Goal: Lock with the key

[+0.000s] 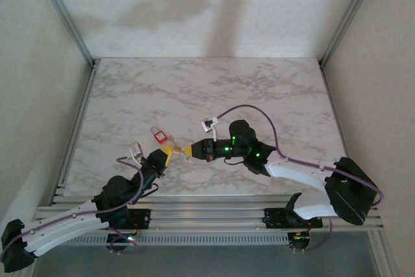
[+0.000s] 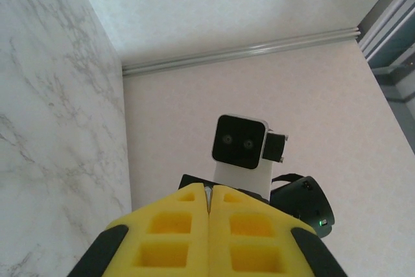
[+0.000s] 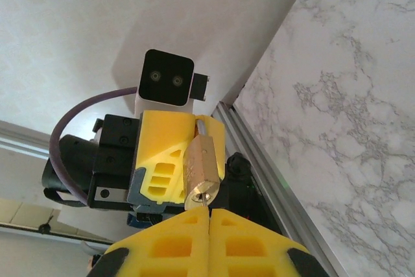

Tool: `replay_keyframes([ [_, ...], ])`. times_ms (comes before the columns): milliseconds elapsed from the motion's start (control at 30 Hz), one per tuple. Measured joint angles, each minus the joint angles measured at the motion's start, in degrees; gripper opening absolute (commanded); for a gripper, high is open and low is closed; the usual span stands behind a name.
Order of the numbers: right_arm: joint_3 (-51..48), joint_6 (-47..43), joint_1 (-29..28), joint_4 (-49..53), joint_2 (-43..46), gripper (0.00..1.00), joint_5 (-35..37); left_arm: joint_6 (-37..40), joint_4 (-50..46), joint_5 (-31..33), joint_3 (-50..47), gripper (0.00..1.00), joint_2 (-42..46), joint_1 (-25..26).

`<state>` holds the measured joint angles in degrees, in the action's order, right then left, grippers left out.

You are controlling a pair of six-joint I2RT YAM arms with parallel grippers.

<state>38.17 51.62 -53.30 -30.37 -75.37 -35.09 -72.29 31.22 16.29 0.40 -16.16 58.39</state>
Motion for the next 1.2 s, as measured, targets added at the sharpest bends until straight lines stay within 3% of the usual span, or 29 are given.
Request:
replay_keyframes([
  [1200,-5.84,-2.62,2.25,7.04,9.53,0.0,0.66,-1.46,-1.66,1.75,0.0,0.0,0.02,-2.36],
])
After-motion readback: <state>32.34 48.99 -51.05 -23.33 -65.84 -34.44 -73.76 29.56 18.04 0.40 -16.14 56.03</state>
